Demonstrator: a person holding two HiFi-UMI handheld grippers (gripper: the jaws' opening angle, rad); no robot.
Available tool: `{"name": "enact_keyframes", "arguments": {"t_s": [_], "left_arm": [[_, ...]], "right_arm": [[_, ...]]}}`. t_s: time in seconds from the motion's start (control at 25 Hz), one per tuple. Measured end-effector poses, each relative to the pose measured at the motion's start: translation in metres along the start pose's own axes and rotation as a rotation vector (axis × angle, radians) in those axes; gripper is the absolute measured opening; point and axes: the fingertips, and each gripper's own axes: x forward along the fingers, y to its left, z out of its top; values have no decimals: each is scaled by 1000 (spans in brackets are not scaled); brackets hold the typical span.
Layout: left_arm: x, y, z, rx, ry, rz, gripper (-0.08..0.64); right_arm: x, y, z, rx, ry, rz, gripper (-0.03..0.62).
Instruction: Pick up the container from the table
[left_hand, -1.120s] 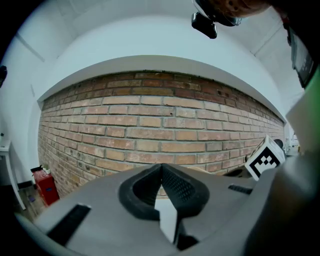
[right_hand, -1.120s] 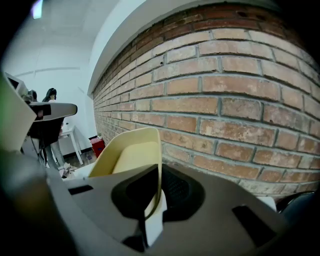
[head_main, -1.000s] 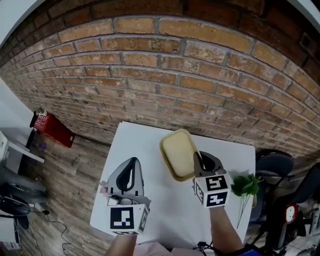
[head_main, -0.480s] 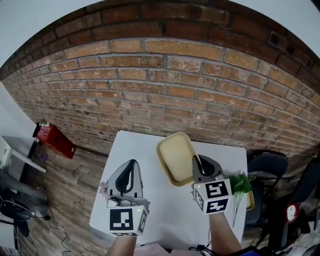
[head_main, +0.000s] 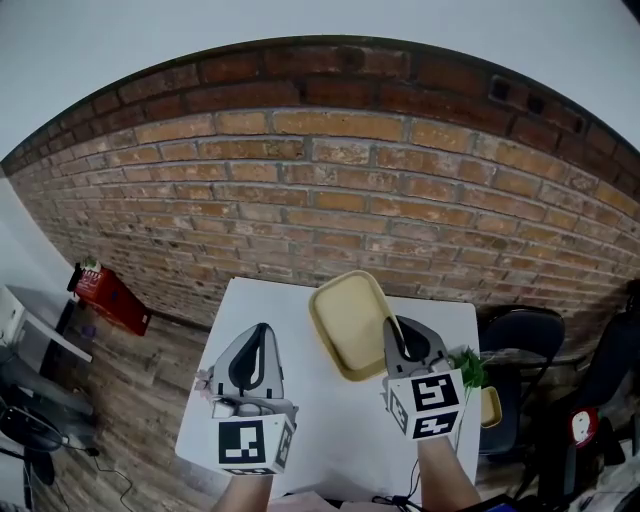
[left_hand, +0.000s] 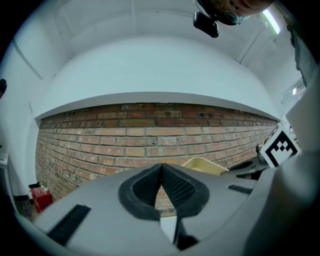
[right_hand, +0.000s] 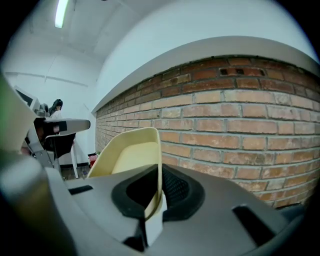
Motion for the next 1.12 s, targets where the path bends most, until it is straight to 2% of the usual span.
{"name": "enact_keyframes", "arguments": {"t_s": [0.6,0.76,1.12], "left_arm": [[-8,-32,61,28,-113,-14,9],[-8,-37,71,39,-129,-15,9],[-12,-40,82,42,-155,-18,9]], "right_arm": [[-64,-25,62,-39,-167,-48,9],[-74,-28,74,-52,-217,-55,9],[-84,-29,86,-68,-258,-67,9]]}}
